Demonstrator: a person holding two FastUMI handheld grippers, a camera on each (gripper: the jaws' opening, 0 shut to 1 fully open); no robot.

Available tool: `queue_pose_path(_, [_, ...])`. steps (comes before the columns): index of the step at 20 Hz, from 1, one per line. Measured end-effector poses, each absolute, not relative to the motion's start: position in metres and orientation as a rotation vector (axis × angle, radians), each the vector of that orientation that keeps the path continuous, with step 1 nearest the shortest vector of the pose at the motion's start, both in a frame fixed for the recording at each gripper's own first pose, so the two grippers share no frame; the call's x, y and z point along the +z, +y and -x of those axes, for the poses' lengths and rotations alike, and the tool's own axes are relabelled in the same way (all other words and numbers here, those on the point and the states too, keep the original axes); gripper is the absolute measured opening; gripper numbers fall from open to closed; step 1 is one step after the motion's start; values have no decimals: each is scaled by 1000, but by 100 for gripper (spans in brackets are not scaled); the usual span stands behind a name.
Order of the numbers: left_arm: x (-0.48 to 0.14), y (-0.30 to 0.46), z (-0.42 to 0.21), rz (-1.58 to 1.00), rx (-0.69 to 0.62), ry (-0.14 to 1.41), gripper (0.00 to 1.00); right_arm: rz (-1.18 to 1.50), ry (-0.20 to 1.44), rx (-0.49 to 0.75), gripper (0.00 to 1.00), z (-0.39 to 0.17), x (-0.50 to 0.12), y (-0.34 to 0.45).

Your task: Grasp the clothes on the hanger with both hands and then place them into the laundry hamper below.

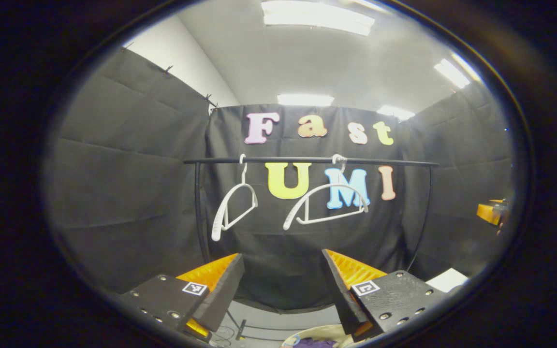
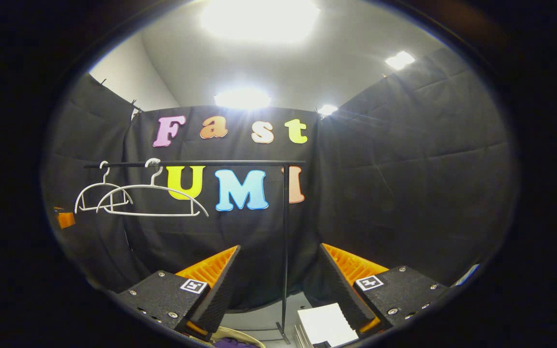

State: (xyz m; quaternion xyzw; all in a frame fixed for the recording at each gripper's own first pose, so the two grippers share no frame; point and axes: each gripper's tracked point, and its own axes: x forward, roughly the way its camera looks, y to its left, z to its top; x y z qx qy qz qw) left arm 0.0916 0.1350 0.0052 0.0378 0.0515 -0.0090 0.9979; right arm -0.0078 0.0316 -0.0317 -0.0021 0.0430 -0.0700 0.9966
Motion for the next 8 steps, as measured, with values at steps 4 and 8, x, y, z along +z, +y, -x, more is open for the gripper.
queue_pose_path(4, [-4, 126, -91, -59, -21, 109, 94, 22, 88, -149, 95, 13, -35, 30])
queue_pose_path(8, [-3, 121, -88, -69, -44, 107, 92, -59, 120, -153, 95, 9, -43, 30])
